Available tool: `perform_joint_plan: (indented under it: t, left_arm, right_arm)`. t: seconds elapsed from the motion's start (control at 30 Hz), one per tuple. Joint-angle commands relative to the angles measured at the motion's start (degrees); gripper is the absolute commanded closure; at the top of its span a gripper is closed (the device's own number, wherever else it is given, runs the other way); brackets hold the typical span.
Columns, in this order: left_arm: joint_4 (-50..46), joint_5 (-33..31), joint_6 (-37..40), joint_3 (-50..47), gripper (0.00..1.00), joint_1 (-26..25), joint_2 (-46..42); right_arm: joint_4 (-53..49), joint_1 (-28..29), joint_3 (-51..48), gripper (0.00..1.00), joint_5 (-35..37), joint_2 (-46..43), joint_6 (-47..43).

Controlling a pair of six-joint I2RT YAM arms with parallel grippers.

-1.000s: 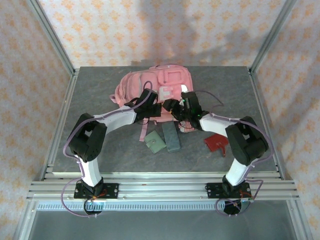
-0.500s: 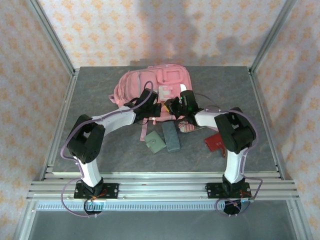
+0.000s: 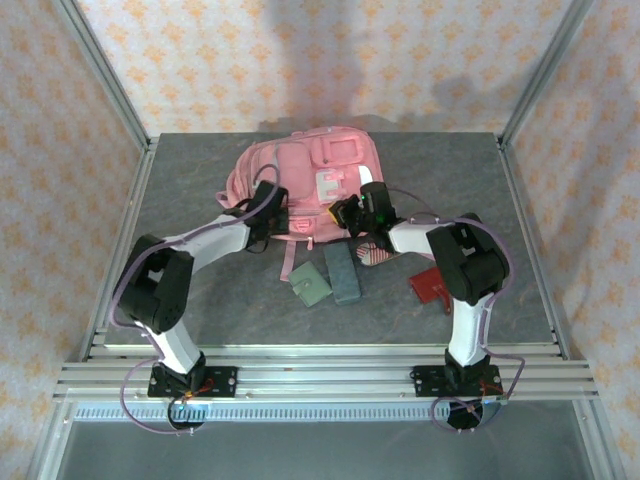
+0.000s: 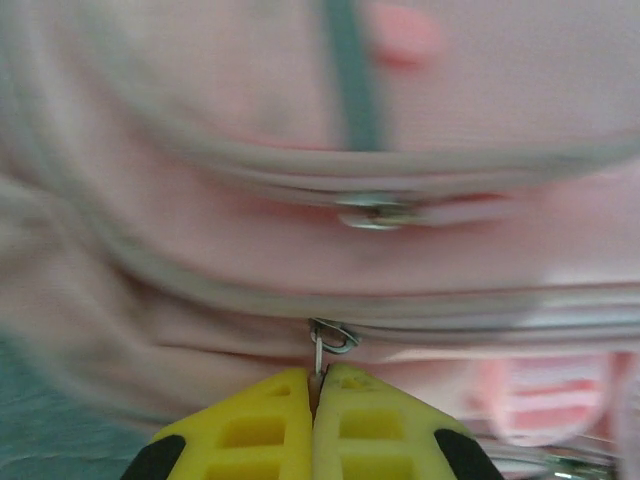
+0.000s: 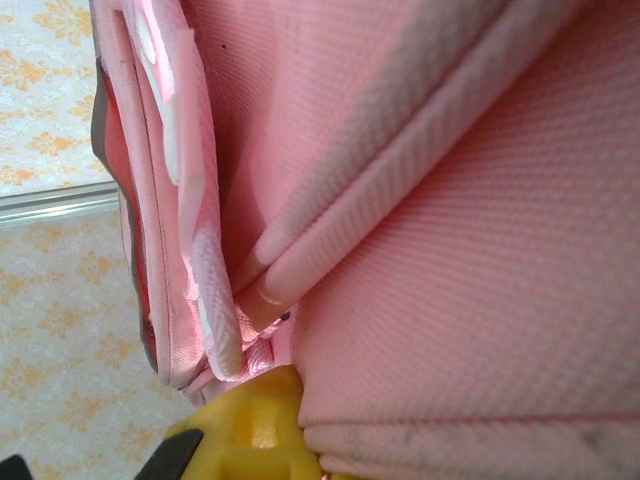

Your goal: Pack the student bag

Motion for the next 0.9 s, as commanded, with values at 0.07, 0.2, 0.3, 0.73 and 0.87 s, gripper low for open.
perform_joint_plan:
  t: [0.07,0.2,0.3,0.73,0.87]
  left_arm:
    - [-2.8,-6.5,-0.1,-2.6,1.00,5.8,-5.0]
    - [-2.9,-1.2,0.2,-3.1,1.00,4.8,-6.8]
    - [-2.3,1.6,0.3,-4.6,1.00,2.2,-8.7]
    - [4.2,6.2,-3.1,-2.5,1.00,-8.5,-6.7]
    - [2.0,6.5,-2.0,1.6,1.00,-8.6,-5.8]
  right_arm:
    - [-2.8,-4.0,0.7,1.00,3.3,-1.1,-3.6]
    - [-10.4,-5.3,9.5,1.00,2.7,1.6,-9.0]
    - [-15.7,-6.8,15.6,1.00,3.4,3.2,-12.3]
    - [-18.9,-6.7,17.5,0.56,-3.6,2.0,-11.4]
    - [-18.0,-3.7,11.2,0.53,-4.2,-3.1,-11.1]
